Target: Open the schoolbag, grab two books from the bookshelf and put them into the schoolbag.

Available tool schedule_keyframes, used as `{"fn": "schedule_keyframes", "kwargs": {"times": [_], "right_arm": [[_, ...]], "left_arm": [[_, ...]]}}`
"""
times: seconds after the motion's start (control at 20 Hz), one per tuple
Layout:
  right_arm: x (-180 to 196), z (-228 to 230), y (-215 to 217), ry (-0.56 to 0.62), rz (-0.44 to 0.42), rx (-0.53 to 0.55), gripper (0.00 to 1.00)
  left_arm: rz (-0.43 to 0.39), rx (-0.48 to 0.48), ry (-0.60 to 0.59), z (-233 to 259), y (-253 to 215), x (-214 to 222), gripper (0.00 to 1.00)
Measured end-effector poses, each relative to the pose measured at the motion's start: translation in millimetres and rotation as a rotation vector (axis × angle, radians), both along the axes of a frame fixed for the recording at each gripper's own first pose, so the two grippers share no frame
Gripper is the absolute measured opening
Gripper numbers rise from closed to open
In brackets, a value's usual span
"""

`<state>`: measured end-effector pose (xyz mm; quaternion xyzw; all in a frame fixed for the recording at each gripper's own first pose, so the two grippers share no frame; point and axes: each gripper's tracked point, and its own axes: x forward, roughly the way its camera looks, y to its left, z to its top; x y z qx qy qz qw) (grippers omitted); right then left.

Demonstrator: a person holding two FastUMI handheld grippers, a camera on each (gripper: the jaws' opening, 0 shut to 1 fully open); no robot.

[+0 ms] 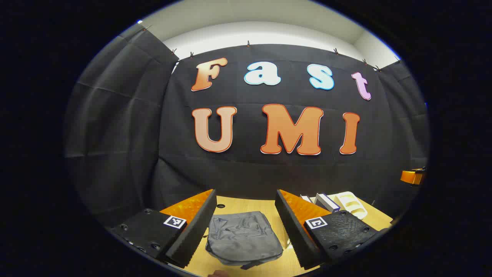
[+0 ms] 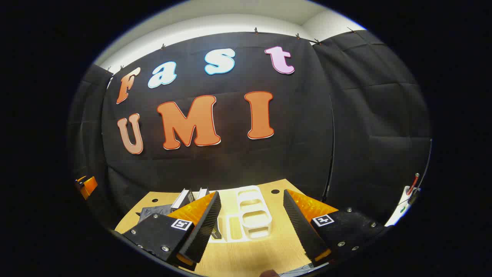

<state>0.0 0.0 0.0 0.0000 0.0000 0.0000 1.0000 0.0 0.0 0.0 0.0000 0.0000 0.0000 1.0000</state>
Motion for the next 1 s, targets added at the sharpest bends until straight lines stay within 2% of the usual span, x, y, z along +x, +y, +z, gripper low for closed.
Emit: {"fn": "schedule_keyframes", "kwargs": {"times": [0.2,0.45,0.75,1.0], "right_arm": [[-5.4,-4.4,14.8,0.011,-0.016,-0.031,0.98],[1.9,0.9,30.6,0.005,0.025,-0.094,0.97],[9.8,2.6,33.0,0.006,0.037,-0.085,0.97],[9.6,5.9,30.5,0.001,0.029,-0.092,0.97]], "left_arm": [[0.027,-0.005,-0.007,3.4,16.8,12.3,0.97],[0.069,-0.003,0.003,-3.9,33.4,7.7,0.97],[0.091,-0.007,-0.016,2.2,34.8,7.3,0.97],[0.074,0.002,-0.013,2.8,30.0,12.0,0.96]]}}
